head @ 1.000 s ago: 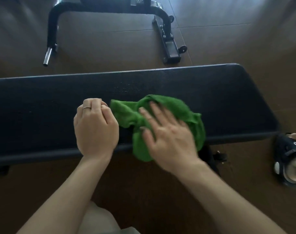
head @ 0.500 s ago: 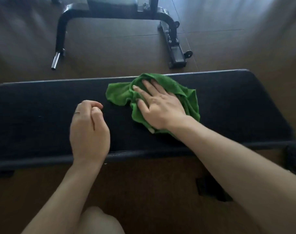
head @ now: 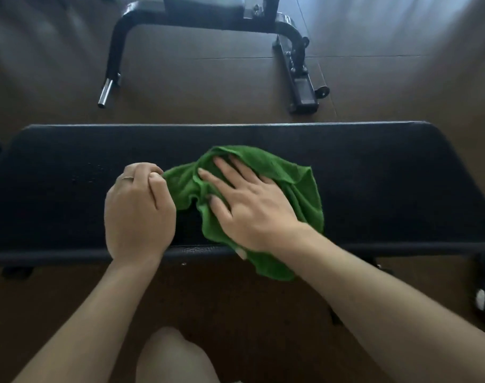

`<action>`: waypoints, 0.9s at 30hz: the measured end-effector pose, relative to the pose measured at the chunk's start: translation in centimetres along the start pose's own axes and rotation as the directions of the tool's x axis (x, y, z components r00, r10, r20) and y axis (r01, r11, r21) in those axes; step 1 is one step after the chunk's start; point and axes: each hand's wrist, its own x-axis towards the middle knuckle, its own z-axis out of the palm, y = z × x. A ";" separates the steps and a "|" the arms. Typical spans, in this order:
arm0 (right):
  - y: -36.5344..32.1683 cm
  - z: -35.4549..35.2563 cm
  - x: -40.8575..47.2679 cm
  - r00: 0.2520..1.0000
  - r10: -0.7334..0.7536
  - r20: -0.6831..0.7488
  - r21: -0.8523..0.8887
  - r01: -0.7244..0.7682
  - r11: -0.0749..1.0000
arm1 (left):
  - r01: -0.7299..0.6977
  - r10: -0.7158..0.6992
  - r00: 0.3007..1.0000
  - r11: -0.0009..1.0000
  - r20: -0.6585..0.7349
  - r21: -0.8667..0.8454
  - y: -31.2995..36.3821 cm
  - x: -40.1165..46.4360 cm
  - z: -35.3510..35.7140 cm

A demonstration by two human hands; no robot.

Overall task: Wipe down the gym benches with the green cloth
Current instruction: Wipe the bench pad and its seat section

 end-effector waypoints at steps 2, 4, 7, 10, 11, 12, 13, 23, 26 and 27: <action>0.2 -0.3 5.2 0.998 0.065 -0.011 -0.009 -0.065 0.998 | 0.013 -0.013 1.000 1.000 -0.010 -0.011 0.0 0.0 -0.1; -1.0 0.1 9.1 0.990 0.136 -0.030 -0.025 -0.137 0.990 | 0.027 -0.027 0.999 0.999 -0.021 -0.024 0.1 -0.1 -0.2; -3.5 0.5 11.4 0.993 0.117 -0.022 -0.017 -0.117 0.993 | 0.048 -0.049 0.999 0.998 -0.024 -0.029 0.3 0.0 -0.2; -2.2 -0.1 10.7 0.995 0.094 -0.031 0.013 -0.094 0.995 | 0.068 -0.069 0.997 0.997 -0.023 -0.026 0.0 0.0 -0.3; -0.5 -0.6 10.1 0.992 0.119 -0.049 0.014 -0.118 0.993 | 0.075 -0.076 0.997 0.997 -0.023 -0.034 0.0 0.0 -0.3; 1.8 -1.2 9.3 0.984 0.162 -0.076 0.009 -0.162 0.987 | 0.082 -0.083 0.996 0.996 -0.023 -0.042 0.1 0.0 -0.3; 4.6 -1.8 8.2 0.970 0.221 -0.105 -0.005 -0.222 0.975 | 0.085 -0.086 0.996 0.995 -0.024 -0.046 0.1 -0.1 -0.3; 4.7 -1.6 7.0 0.875 0.467 -0.125 -0.054 -0.476 0.878 | 0.057 -0.058 0.997 0.998 -0.057 -0.007 0.3 -0.1 0.2; -4.8 1.2 9.3 0.982 0.182 -0.045 -0.033 -0.184 0.982 | 0.105 -0.105 0.992 0.994 -0.066 -0.008 -0.1 -0.1 0.0; -6.5 1.7 9.4 0.995 0.103 -0.014 -0.023 -0.104 0.994 | 0.135 -0.136 0.988 0.991 -0.076 -0.008 -0.3 -0.2 -0.1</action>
